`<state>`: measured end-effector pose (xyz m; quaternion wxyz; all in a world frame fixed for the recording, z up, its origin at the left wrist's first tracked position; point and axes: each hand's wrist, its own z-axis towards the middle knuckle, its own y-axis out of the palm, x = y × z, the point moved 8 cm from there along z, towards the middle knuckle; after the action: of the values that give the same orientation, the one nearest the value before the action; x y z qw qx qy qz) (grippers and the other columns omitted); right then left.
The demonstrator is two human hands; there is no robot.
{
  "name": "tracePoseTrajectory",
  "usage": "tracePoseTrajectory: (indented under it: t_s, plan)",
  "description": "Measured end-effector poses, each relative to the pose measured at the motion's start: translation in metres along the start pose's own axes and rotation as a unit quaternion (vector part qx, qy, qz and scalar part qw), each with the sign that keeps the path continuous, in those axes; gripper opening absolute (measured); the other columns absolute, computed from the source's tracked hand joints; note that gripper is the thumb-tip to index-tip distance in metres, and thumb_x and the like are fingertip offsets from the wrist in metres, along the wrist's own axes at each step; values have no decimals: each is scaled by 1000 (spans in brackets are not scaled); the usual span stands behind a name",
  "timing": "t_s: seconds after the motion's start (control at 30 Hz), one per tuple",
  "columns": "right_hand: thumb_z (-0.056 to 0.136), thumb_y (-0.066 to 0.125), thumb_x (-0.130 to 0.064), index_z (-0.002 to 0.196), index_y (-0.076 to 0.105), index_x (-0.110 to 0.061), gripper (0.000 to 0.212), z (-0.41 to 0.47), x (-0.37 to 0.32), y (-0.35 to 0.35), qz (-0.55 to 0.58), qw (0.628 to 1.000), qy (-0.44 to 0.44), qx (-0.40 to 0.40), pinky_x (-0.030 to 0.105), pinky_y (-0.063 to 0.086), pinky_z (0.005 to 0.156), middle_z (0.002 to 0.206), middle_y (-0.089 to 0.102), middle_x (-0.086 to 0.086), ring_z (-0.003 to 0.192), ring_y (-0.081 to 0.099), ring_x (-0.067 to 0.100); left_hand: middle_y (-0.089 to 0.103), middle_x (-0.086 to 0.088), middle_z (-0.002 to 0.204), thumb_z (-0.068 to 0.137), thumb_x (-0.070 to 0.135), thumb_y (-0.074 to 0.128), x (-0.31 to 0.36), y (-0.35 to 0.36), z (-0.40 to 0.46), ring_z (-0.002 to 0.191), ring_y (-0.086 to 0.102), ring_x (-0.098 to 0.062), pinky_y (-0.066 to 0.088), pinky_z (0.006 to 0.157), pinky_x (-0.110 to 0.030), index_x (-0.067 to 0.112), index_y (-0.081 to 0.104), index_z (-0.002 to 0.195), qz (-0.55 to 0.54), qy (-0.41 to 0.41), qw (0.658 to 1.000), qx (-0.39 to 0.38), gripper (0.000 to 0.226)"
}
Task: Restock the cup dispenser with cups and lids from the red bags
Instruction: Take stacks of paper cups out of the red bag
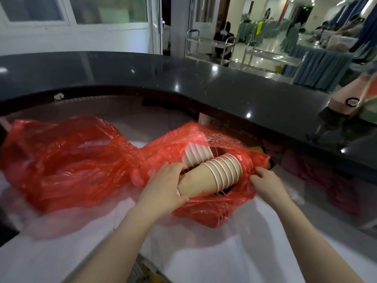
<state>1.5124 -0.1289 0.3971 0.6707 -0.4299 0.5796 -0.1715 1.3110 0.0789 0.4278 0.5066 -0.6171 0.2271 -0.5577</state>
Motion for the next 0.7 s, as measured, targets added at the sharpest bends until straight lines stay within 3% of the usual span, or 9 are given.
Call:
tracePoseTrajectory:
  t_s: [0.03,0.1,0.17,0.27,0.4,0.5,0.6,0.7]
  plan:
    - [85,54,-23,71,53,-3,25,3,1,-2,51,999,8,7,34,34,58,66,53,5,67,50,24,47,8,132,70,36,72,10,1,3,131,36,-20,28,110,-41,28,44,127,53,15,998,-4,65]
    - [88,57,-46,65,52,-4,48,6,-2,-4,95,995,12,22,32,32,54,59,50,4,59,48,19,43,6,140,79,36,63,32,4,10,139,26,-22,15,115,-44,26,44,131,122,40,992,-5,57]
    - [85,58,-56,58,44,-13,53,6,-9,-5,55,997,-4,44,31,31,51,54,50,1,52,47,18,49,5,135,84,38,57,52,6,18,130,39,-21,28,107,-37,25,46,129,115,43,992,12,49]
    - [91,56,-45,53,38,-16,51,7,-16,-6,50,995,-34,84,32,30,49,49,44,-2,50,43,16,52,3,131,84,44,58,70,13,33,118,51,-24,43,92,-36,26,39,135,75,26,997,12,56]
    - [98,47,-33,54,37,-16,48,16,-1,-2,97,992,-41,66,32,26,51,49,38,0,49,36,15,37,0,146,78,60,62,77,37,51,128,43,-29,38,102,-47,27,23,145,133,0,990,-39,84]
    - [99,47,-29,58,46,-13,44,21,15,0,154,986,-26,61,33,34,55,55,46,3,54,43,17,37,-3,146,71,70,63,72,51,65,125,45,-32,41,97,-49,28,15,148,148,-24,986,-71,99]
    - [98,48,-25,56,42,-16,43,27,38,3,232,969,34,81,33,31,58,56,43,3,57,39,18,39,-2,146,67,80,54,61,54,73,123,49,-32,45,94,-46,30,18,147,115,-54,988,-85,102]
    - [93,56,-21,52,35,-19,46,35,48,12,217,972,48,73,33,23,56,50,33,0,54,29,17,48,2,137,66,83,49,56,52,71,116,55,-28,47,89,-41,32,27,142,103,-52,992,-60,95]
